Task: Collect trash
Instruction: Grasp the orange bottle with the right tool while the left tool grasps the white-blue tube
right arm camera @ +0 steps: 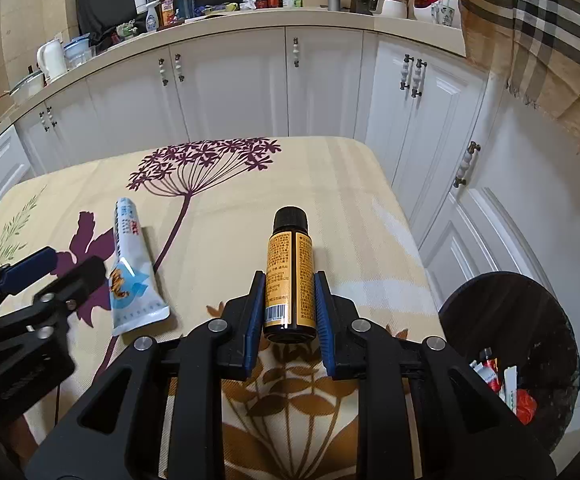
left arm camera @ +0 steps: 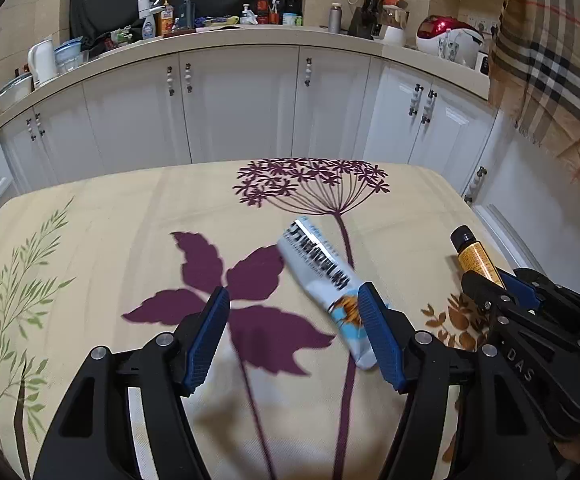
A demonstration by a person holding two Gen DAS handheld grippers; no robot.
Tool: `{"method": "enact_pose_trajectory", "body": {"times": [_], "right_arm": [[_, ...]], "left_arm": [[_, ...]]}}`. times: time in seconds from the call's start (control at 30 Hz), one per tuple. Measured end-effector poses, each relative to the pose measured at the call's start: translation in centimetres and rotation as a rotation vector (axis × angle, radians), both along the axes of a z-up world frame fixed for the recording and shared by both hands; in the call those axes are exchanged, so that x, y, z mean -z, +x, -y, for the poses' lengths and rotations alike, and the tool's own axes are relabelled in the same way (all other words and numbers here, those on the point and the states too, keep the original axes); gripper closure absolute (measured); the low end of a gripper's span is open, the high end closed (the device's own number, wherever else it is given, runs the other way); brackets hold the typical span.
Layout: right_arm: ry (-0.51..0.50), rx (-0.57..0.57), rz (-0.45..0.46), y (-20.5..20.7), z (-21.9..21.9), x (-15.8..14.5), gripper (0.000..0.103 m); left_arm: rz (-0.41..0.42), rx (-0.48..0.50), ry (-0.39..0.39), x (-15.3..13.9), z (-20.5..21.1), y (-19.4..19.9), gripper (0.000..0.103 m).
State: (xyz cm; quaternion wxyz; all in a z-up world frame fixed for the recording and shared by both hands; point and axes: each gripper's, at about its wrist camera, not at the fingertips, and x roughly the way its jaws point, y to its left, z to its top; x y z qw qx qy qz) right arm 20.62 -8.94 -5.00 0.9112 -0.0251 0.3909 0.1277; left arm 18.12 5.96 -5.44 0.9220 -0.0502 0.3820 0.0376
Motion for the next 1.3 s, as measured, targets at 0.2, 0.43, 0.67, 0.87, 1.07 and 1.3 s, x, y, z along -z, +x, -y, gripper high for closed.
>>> {"method": "enact_pose_trajectory", "body": {"times": [0.2,0.43,0.67,0.87,1.07,1.3], "right_arm": [[0.011,-0.001,-0.006,1.1,0.7,0.0,0.080],[0.024,-0.006,-0.007,1.3,0.9,0.1,0.080],[0.023,-0.007,-0.002,1.0,0.9,0.0,0.080],[0.019,-0.009,-0.004,0.6,0.8,0.0,0.080],[0.022,-0.003,-0.007,-0.6,0.7,0.0,0.080],[0.023,0.002,-0.011,-2.4,0.7,0.1,0.080]], "left_arm": [[-0.027,0.006,0.005,0.5,0.8,1.4,0.038],[-0.063,0.013,0.012,1.3,1.5,2.8,0.035],[-0.069,0.016,-0.008,1.4,1.2,2.7,0.051],[-0.074,0.035,-0.020,1.5,0.5,1.8,0.070],[-0.066,0.041,-0.009,1.4,-0.2,0.0,0.074],[-0.050,0.036,0.006,1.1,-0.9,-2.3,0.076]]}}
